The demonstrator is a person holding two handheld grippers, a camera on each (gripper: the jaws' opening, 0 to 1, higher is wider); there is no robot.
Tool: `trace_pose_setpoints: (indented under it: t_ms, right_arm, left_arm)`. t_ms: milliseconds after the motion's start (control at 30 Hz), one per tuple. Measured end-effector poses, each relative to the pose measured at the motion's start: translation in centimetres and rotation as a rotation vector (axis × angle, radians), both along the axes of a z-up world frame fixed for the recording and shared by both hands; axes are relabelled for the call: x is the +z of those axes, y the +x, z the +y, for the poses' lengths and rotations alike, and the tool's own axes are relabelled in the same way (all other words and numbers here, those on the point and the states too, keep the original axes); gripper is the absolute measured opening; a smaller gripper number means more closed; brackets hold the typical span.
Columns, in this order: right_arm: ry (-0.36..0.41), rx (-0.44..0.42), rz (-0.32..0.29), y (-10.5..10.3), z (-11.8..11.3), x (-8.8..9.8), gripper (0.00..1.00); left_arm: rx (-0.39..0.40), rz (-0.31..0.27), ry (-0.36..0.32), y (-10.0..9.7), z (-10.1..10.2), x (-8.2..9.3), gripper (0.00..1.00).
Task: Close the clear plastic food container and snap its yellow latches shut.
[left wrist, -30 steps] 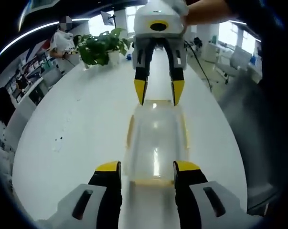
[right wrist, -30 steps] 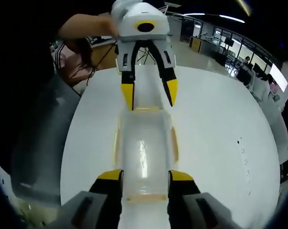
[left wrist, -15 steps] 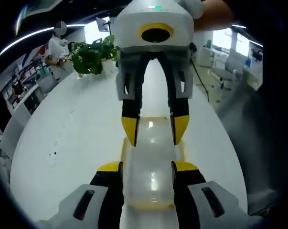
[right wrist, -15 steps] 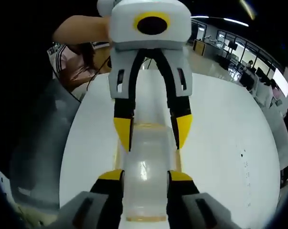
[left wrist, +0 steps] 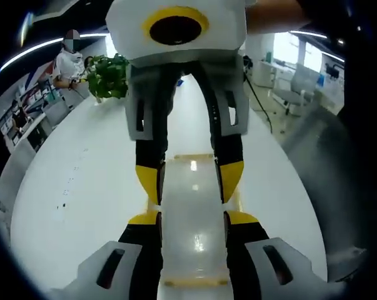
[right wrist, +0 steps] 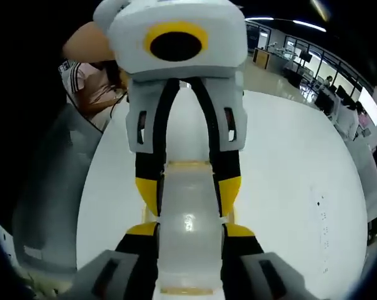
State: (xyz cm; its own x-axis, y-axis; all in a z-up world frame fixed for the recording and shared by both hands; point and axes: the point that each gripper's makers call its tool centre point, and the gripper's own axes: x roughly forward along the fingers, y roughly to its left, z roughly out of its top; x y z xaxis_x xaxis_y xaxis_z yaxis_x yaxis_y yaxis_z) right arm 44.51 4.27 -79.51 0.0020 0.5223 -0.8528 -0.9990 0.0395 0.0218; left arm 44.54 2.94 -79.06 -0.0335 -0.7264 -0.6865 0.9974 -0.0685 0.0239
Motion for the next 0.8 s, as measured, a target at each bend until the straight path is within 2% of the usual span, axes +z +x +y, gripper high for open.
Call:
trace_pose_setpoints:
  t_ms: [433, 667, 800]
  right_arm:
    - [-0.031, 0.019, 0.023, 0.7, 0.0, -0.1, 0.44]
    - [-0.047, 0.024, 0.038, 0.8, -0.2, -0.4, 0.5]
    - [-0.072, 0.04, 0.058, 0.6, -0.5, -0.8, 0.56]
  left_arm:
    - [0.004, -0.007, -0.011, -0.5, -0.2, -0.3, 0.39]
    - [0.015, -0.012, -0.019, -1.2, -0.3, -0.3, 0.41]
    - [0.037, 0.007, -0.018, -1.7, -0.2, -0.5, 0.42]
